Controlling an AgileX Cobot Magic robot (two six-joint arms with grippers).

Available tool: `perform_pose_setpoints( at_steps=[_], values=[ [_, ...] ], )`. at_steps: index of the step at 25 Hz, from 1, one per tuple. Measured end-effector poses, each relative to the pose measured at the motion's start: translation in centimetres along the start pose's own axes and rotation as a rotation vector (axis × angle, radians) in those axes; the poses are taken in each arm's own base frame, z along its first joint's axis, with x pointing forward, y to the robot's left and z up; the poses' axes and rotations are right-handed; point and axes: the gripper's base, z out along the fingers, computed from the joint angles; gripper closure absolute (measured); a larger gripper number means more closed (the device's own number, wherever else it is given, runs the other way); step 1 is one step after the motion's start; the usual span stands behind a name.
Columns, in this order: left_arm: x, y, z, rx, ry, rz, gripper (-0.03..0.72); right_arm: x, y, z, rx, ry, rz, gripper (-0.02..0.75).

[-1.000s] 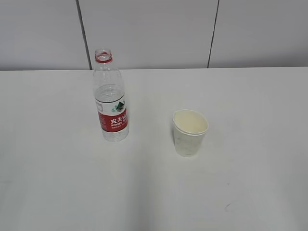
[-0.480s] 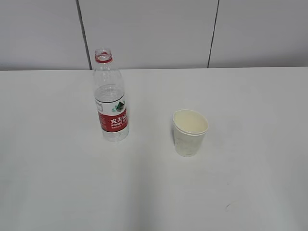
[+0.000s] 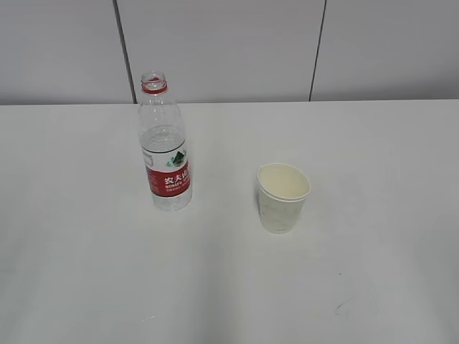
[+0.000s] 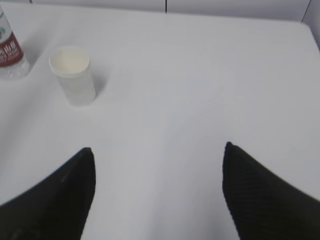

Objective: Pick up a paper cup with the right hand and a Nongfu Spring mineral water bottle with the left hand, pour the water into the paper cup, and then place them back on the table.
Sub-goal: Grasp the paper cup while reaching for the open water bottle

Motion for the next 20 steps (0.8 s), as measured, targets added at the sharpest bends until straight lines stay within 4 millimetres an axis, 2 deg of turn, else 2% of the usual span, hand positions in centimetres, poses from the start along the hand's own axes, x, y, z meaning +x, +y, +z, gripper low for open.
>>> perform_pose_setpoints(
  at_steps=[4,8,11,15,20],
  values=[
    [-0.4,0.0,1.4,-0.002,-0.146,-0.005,0.262,-1.6,-0.2,1.6,0.01,-0.08,-0.007,0.15],
    [0.3,0.0,3.4,0.002,-0.212,-0.021,0.262,-2.9,-0.5,4.4,0.021,-0.133,-0.019,0.15],
    [0.0,0.1,4.7,-0.002,-0.267,-0.03,0.262,-3.4,-0.7,6.6,0.032,-0.182,-0.022,0.15],
    [-0.3,0.2,7.0,-0.009,-0.253,-0.035,0.262,-3.9,-0.9,9.5,0.042,-0.172,-0.034,0.15],
    [-1.7,0.4,9.5,-0.02,-0.288,-0.041,0.263,-4.7,-1.1,12.5,0.052,-0.177,-0.042,0.15]
  ],
)
